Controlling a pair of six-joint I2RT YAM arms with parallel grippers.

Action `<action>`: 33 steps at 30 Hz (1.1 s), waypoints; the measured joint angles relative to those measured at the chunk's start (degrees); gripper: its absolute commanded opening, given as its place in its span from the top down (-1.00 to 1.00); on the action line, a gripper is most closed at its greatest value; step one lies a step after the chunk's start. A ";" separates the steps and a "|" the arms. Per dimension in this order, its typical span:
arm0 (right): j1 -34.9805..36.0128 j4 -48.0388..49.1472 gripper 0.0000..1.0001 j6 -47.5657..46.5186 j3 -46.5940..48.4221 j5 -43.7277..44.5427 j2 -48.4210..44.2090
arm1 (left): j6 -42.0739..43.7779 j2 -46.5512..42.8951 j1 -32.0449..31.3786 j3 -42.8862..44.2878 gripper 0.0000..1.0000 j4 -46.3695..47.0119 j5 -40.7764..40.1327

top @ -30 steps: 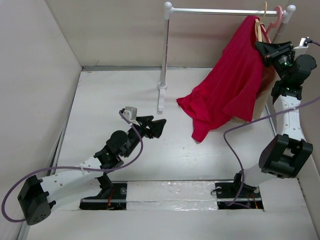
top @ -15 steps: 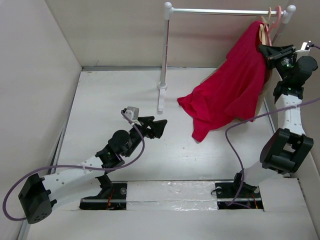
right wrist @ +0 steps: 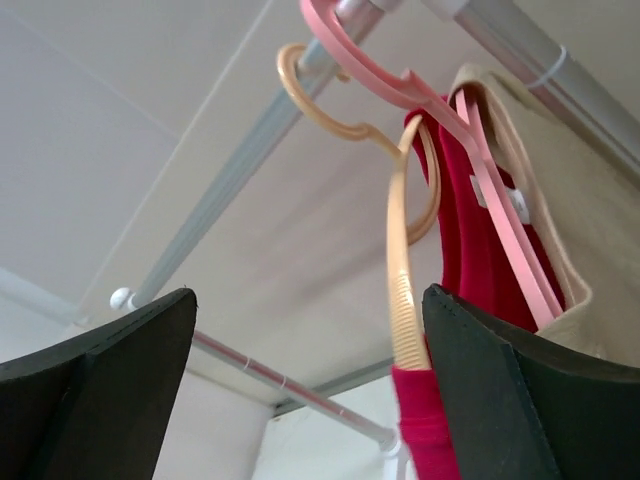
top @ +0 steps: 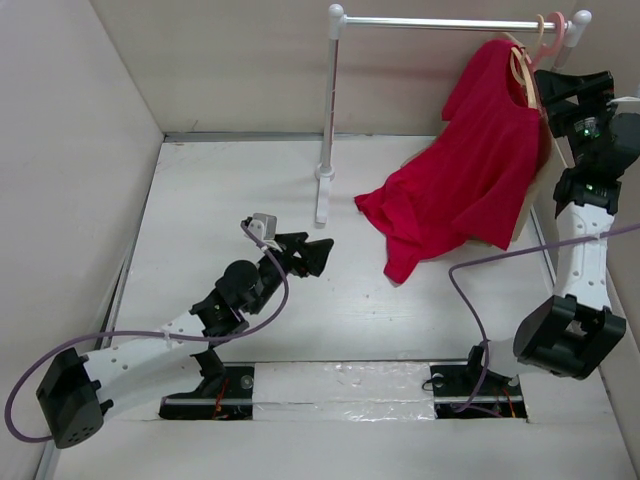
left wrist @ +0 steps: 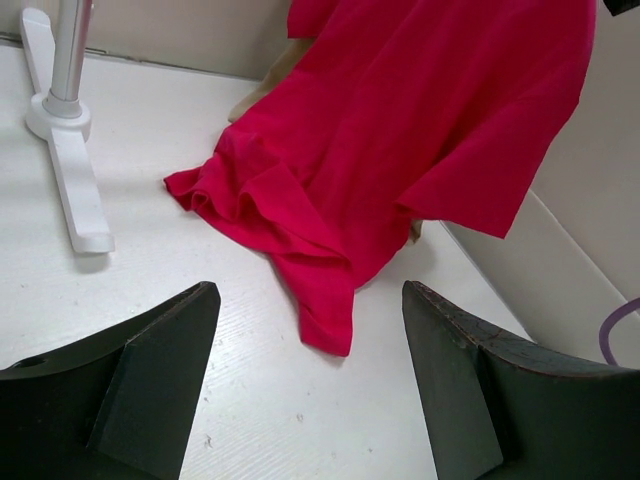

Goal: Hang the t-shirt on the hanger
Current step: Place the hanger at the clothesline, then reset both arms

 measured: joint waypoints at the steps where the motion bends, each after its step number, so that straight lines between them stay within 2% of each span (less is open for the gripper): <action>1: 0.31 -0.33 -1.00 -0.92 0.00 1.11 -0.85 | -0.02 -0.44 0.00 -0.02 -0.43 0.00 -0.15; 7: 2.38 0.11 -1.00 -3.45 -4.90 8.13 -8.98 | -0.17 -4.22 -0.02 -1.31 -0.56 0.33 -2.01; 11: 6.97 1.68 -1.00 -5.14 -7.34 11.74 -16.94 | -0.15 -5.40 -0.02 -1.97 -0.59 -0.22 -4.04; 15: 14.45 7.50 -1.00 -5.49 -12.63 9.97 -26.71 | -0.15 -5.81 0.00 -1.97 -0.60 -1.25 -6.03; 20: 26.62 14.40 -1.00 -7.10 -29.09 3.30 -39.12 | 0.11 -8.46 -0.02 -2.56 -0.57 -1.33 -8.33; 23: 31.39 11.80 -1.00 -10.12 -38.25 1.20 -43.36 | 0.35 -11.85 -0.02 -4.35 -0.57 -1.03 -10.73; 26: 34.80 4.81 -1.00 -13.55 -44.28 0.63 -47.01 | -0.20 -15.21 0.00 -5.77 -0.56 -2.08 -12.94; 30: 38.07 -3.72 -1.00 -17.27 -50.23 0.90 -54.18 | -3.04 -18.21 0.00 -6.71 -0.52 -5.29 -12.94; 33: 39.58 -5.25 -1.00 -18.67 -53.79 2.01 -58.77 | -6.01 -19.82 0.00 -8.07 -0.48 -8.31 -12.44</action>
